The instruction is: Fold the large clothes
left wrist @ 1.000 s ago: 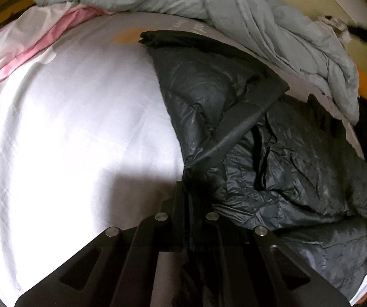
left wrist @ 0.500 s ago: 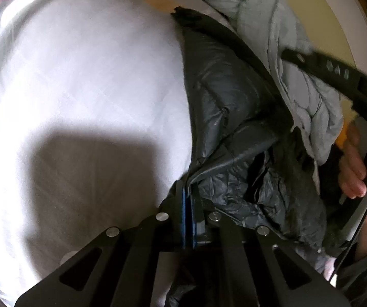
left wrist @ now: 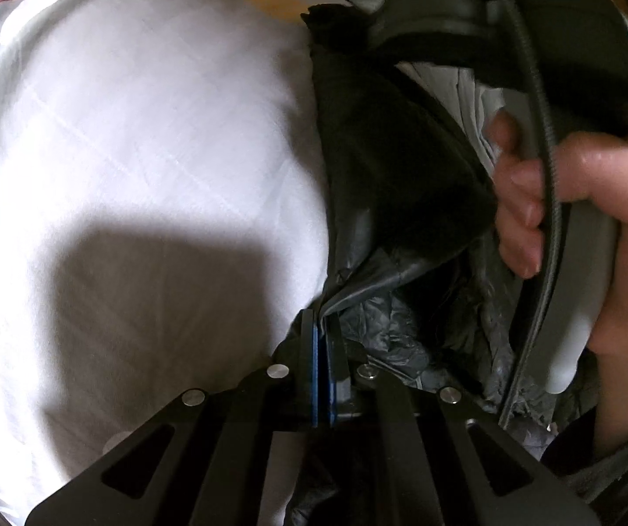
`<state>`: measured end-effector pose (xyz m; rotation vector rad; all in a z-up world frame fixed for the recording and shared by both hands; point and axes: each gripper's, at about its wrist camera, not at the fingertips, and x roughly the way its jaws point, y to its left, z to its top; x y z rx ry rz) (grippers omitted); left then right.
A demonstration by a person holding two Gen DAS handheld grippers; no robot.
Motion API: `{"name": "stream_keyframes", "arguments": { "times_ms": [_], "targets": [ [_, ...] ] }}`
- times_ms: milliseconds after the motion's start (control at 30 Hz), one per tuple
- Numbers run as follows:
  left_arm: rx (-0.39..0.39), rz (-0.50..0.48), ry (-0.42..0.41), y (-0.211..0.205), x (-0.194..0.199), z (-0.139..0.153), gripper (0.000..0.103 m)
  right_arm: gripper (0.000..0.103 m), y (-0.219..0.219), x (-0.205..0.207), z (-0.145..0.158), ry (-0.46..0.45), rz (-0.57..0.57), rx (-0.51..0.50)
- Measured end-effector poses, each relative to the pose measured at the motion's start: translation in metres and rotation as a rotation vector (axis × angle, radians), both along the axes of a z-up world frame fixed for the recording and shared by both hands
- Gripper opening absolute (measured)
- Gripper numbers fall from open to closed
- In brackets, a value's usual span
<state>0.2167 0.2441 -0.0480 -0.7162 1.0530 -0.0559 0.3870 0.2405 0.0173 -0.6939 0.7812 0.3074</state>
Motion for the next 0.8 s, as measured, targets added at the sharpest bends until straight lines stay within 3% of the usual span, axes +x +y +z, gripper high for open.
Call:
{"name": "stream_keyframes", "arguments": {
  "times_ms": [100,200,400,500,633,700,800],
  "targets": [
    [0.015,-0.001,-0.002,-0.007,0.002,0.002,0.005,0.003,-0.024,-0.012,0.036,-0.147,-0.013,0.094],
    [0.052,-0.009,-0.010,-0.015,0.002,0.006,0.005,0.003,-0.058,-0.025,0.073,-0.271,-0.048,0.115],
    [0.160,-0.053,-0.104,-0.034,0.003,0.025,0.004,0.003,-0.131,-0.068,0.107,-0.492,-0.175,-0.064],
    [0.190,-0.084,-0.218,-0.046,0.001,0.053,0.004,0.003,-0.186,-0.089,0.121,-0.478,-0.265,-0.046],
    [0.295,-0.124,-0.411,-0.058,-0.017,0.096,0.005,0.003,-0.263,-0.130,0.142,-0.502,-0.361,-0.011],
    [0.306,-0.140,-0.476,-0.054,-0.028,0.109,0.016,0.003,-0.305,-0.152,0.149,-0.475,-0.411,0.026],
    [0.310,-0.154,-0.531,-0.050,-0.040,0.117,0.023,0.003,-0.361,-0.183,0.152,-0.458,-0.483,0.054]
  ]
}}
